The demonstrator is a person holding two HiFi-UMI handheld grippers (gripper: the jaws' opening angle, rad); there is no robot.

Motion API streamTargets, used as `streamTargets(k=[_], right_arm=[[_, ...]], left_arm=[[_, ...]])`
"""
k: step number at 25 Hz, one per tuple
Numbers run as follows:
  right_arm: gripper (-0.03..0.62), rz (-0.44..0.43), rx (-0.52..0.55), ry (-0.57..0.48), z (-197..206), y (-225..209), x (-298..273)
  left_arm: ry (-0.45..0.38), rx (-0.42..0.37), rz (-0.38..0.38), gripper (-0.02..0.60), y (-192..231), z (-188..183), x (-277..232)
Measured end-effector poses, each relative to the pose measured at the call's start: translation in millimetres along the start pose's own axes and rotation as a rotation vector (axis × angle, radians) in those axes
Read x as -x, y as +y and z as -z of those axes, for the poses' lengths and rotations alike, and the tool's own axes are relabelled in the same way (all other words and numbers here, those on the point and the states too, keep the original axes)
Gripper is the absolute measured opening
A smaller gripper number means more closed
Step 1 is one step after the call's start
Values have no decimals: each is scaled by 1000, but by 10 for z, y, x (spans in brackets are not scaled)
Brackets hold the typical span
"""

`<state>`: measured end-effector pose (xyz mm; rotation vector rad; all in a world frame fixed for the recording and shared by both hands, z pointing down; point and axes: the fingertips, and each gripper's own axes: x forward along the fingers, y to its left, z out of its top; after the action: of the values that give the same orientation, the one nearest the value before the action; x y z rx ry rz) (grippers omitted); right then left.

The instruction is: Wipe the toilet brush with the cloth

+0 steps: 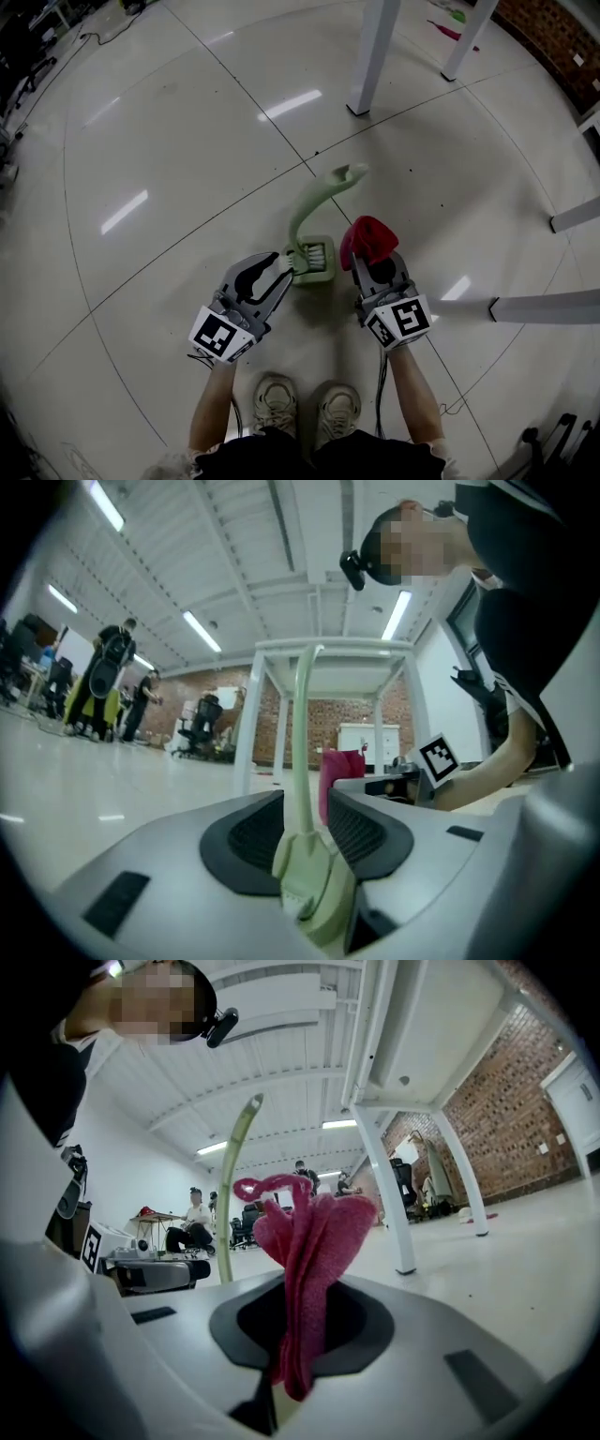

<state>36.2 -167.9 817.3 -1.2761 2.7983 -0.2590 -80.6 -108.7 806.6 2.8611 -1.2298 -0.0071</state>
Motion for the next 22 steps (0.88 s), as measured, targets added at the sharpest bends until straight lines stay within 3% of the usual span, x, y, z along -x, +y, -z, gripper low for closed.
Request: streamTargets(k=[4,8,22], right_arm=[[32,-36,-26,112,522,-185,-145],[31,-116,-6,165,704,-76,-258],[31,-134,-48,202,867,-135,-266]], left_arm=[[115,86,82,126,-185,507,-82],[174,78,122,124,-397,766,-179],[136,86,213,101,-286,772,-458]])
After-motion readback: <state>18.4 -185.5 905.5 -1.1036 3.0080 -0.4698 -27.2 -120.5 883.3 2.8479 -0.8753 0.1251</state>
